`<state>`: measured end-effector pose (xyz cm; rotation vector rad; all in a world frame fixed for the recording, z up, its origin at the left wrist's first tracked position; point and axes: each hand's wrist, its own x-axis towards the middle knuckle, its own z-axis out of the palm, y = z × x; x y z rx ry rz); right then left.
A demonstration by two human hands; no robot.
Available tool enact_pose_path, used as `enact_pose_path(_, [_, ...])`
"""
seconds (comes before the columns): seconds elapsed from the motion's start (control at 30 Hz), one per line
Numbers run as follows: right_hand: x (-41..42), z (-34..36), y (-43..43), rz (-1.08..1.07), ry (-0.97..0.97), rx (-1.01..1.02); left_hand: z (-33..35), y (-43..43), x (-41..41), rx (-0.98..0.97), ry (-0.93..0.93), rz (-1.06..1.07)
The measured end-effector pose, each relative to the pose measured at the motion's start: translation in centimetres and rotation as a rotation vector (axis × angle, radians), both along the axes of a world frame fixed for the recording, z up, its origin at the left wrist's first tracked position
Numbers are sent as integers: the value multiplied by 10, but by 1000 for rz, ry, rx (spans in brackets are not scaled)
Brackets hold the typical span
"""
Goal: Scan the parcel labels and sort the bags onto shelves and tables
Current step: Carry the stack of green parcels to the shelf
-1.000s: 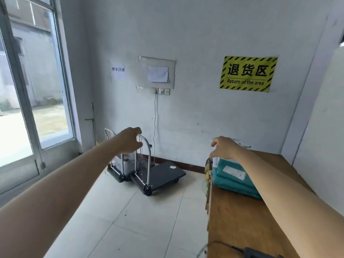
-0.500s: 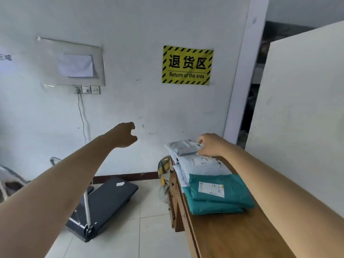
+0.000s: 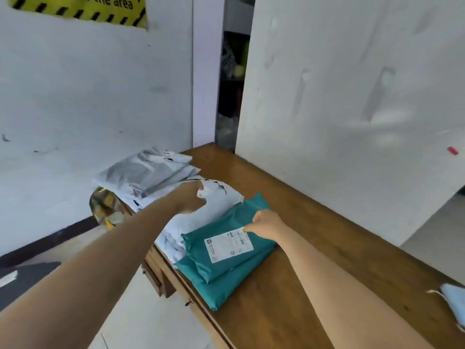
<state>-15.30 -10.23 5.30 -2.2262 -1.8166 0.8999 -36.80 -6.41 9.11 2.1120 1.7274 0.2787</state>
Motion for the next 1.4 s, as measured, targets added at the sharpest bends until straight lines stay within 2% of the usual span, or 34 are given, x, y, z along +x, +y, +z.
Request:
enact_pose_path(0.1, [9, -58, 22, -360, 263, -19, -69, 46, 33, -188, 8, -106])
enact_pose_path(0.17, [8, -91, 30, -587, 392, -105, -103, 61, 48, -287, 38, -150])
enact_pose_path(0.3, [-3, -130, 32, -960, 673, -295, -139, 84, 58, -402, -52, -118])
enact_pose_path(0.37, [-8, -142, 36, -1021, 818, -288, -151, 86, 64, -543, -126, -111])
enact_pose_path(0.5, [-13, -157, 43, -1130, 1034, -168, -173, 82, 82, -715, -103, -58])
enact_pose_path(0.6, [-9, -154, 36, -1198, 1137, -140, -180, 95, 96, -889, -348, 32])
enact_pose_path(0.7, [-5, -146, 28, -1260, 1222, -107, -180, 109, 102, -1038, -417, 7])
enact_pose_path(0.87, [14, -111, 14, -1322, 1238, 61, -154, 119, 130, -1254, -499, -157])
enact_pose_path(1.0, [55, -65, -28, -1397, 1174, 292, -105, 89, 196, -1305, -526, -437])
enact_pose_path(1.07, [80, -37, -61, -1427, 1132, 433, -73, 63, 235, -1269, -552, -579])
enact_pose_path(1.23, [148, 44, -178, -1436, 1016, 734, 11, -46, 329, -1168, -559, -900])
enact_pose_path(1.4, [206, 114, -345, -1440, 833, 981, 78, -208, 414, -1108, -649, -1216])
